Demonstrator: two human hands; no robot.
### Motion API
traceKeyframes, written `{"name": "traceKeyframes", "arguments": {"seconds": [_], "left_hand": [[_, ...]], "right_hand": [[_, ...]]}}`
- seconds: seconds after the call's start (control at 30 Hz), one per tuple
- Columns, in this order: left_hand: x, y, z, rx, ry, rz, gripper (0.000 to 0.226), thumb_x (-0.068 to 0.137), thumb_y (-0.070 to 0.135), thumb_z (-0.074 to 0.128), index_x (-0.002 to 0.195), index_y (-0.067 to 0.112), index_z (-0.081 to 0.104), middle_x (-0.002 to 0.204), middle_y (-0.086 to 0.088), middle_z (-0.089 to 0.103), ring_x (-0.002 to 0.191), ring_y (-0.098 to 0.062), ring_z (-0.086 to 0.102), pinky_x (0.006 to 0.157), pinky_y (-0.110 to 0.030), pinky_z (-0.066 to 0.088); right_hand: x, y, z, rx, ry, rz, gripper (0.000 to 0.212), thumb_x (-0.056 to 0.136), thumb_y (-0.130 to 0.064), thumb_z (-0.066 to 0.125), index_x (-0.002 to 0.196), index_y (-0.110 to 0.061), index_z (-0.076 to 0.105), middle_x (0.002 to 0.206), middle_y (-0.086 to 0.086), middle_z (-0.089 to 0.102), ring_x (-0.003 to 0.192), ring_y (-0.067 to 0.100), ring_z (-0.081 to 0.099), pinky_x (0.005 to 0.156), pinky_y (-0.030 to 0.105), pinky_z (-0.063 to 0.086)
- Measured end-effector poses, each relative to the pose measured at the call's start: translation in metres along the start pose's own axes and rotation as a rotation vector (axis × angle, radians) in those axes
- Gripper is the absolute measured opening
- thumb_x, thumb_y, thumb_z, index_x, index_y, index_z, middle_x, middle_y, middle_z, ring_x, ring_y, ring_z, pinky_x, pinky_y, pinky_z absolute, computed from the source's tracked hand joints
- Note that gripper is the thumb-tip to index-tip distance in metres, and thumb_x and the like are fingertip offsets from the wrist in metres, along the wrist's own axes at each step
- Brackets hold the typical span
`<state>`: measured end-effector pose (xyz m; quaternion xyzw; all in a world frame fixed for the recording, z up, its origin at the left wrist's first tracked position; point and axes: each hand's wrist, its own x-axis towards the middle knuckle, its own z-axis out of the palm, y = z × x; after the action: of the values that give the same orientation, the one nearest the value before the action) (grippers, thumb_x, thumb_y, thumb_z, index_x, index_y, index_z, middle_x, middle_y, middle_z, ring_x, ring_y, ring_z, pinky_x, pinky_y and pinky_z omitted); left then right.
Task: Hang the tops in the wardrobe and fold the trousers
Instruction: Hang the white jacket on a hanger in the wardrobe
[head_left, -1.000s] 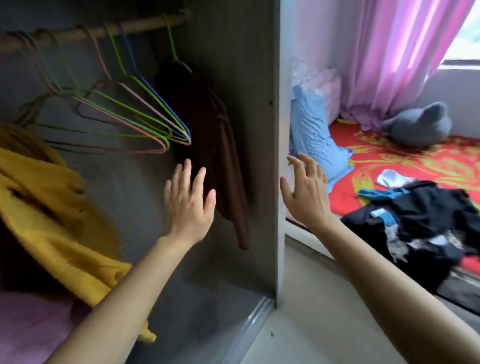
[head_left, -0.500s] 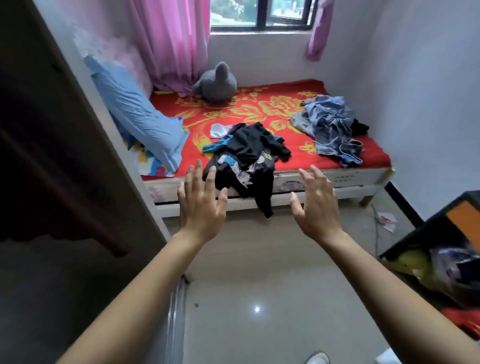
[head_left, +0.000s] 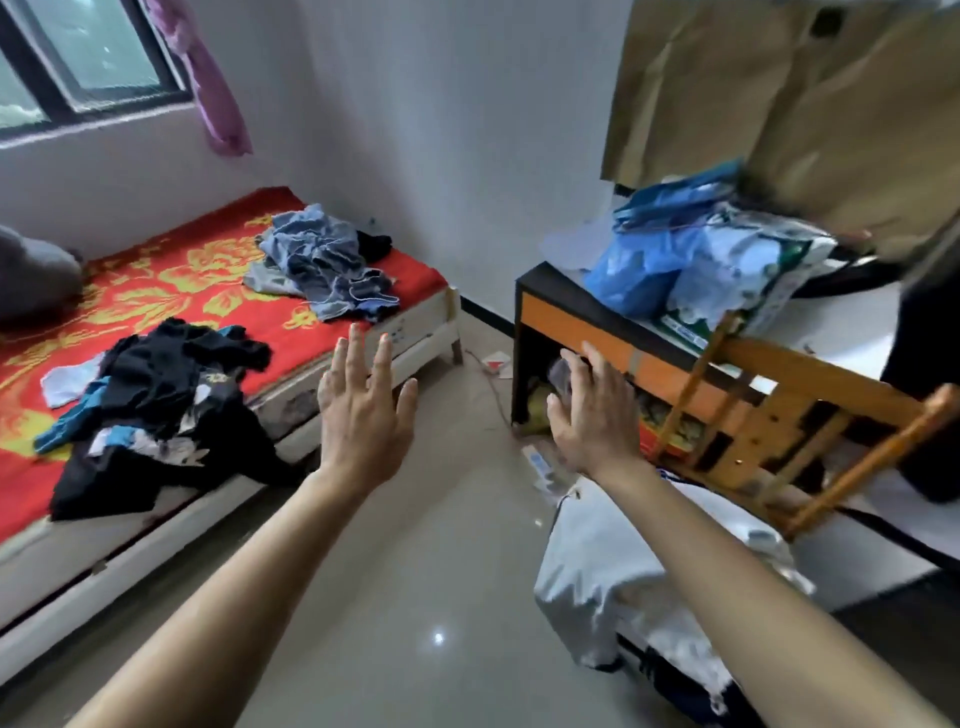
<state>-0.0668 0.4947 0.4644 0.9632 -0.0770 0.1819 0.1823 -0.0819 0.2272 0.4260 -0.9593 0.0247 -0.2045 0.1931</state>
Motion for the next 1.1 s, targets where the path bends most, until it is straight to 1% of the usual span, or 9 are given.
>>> {"name": "traceKeyframes", "arguments": {"seconds": [0.2,0.3,0.4,0.5,0.57,0.7,0.83,0.97,1.1], "left_hand": [[0.01,0.145,0.124,0.05,-0.309,0.164,0.07,0.1,0.05,0.035,0.158,0.023,0.007,0.164,-0.015,-0.013,0.151,-0.033,-0.008,0.12,-0.054,0.011],[0.011,0.191,0.168,0.099,-0.415,0.29,0.07,0.1,0.056,0.026,0.158,0.028,-0.003,0.162,-0.013,-0.023,0.15,-0.032,-0.017,0.121,-0.055,0.007],[0.015,0.219,0.203,0.136,-0.496,0.389,0.07,0.1,0.059,0.021,0.157,0.031,-0.006,0.161,-0.012,-0.027,0.149,-0.031,-0.021,0.121,-0.054,0.004],[0.023,0.232,0.235,0.175,-0.577,0.469,0.07,0.098,0.061,0.015,0.157,0.031,-0.008,0.16,-0.012,-0.028,0.149,-0.031,-0.023,0.121,-0.055,0.005],[0.034,0.241,0.26,0.179,-0.626,0.514,0.07,0.099,0.06,0.017,0.157,0.03,-0.007,0.161,-0.014,-0.026,0.149,-0.033,-0.02,0.121,-0.055,0.007],[0.048,0.253,0.308,0.123,-0.693,0.536,0.071,0.099,0.058,0.023,0.157,0.03,-0.009,0.161,-0.014,-0.026,0.15,-0.035,-0.016,0.119,-0.057,0.009],[0.039,0.256,0.37,0.087,-0.807,0.539,0.072,0.099,0.058,0.027,0.157,0.032,-0.009,0.162,-0.015,-0.023,0.15,-0.035,-0.016,0.12,-0.056,0.009],[0.011,0.247,0.419,0.092,-0.958,0.468,0.072,0.1,0.057,0.028,0.157,0.03,-0.006,0.162,-0.014,-0.023,0.15,-0.033,-0.015,0.119,-0.054,0.012],[-0.019,0.241,0.477,0.073,-1.072,0.299,0.071,0.1,0.056,0.032,0.158,0.028,0.003,0.163,-0.012,-0.018,0.151,-0.031,-0.011,0.121,-0.051,0.01]], "right_hand": [[-0.038,0.186,-0.035,-0.133,-0.072,0.351,0.06,0.095,-0.033,0.056,0.15,-0.018,0.037,0.156,0.012,0.032,0.138,0.033,0.037,0.11,0.048,0.033],[-0.06,0.251,-0.048,-0.16,-0.099,0.518,0.061,0.097,-0.035,0.054,0.151,-0.019,0.033,0.158,0.01,0.027,0.14,0.032,0.034,0.113,0.049,0.031],[-0.077,0.297,-0.052,-0.171,-0.105,0.637,0.061,0.097,-0.034,0.054,0.151,-0.016,0.034,0.157,0.011,0.028,0.14,0.033,0.035,0.111,0.05,0.034],[-0.095,0.318,-0.047,-0.178,-0.137,0.744,0.06,0.096,-0.032,0.055,0.149,-0.015,0.034,0.155,0.011,0.031,0.135,0.034,0.04,0.106,0.049,0.038],[-0.103,0.33,-0.04,-0.195,-0.155,0.805,0.06,0.096,-0.032,0.056,0.149,-0.014,0.035,0.154,0.013,0.033,0.133,0.034,0.042,0.105,0.048,0.04],[-0.118,0.345,-0.023,-0.196,-0.233,0.943,0.064,0.094,-0.029,0.059,0.15,-0.01,0.036,0.153,0.019,0.034,0.138,0.037,0.037,0.111,0.049,0.035],[-0.142,0.358,0.007,-0.243,-0.305,1.045,0.063,0.093,-0.031,0.062,0.148,-0.012,0.038,0.152,0.02,0.034,0.135,0.038,0.04,0.108,0.048,0.038],[-0.159,0.367,0.04,-0.219,-0.38,1.147,0.062,0.091,-0.03,0.063,0.146,-0.013,0.039,0.143,0.02,0.042,0.125,0.041,0.046,0.098,0.047,0.043],[-0.169,0.398,0.086,-0.148,-0.454,1.2,0.066,0.095,-0.035,0.058,0.152,-0.013,0.032,0.153,0.019,0.033,0.135,0.039,0.038,0.106,0.047,0.039]]}}
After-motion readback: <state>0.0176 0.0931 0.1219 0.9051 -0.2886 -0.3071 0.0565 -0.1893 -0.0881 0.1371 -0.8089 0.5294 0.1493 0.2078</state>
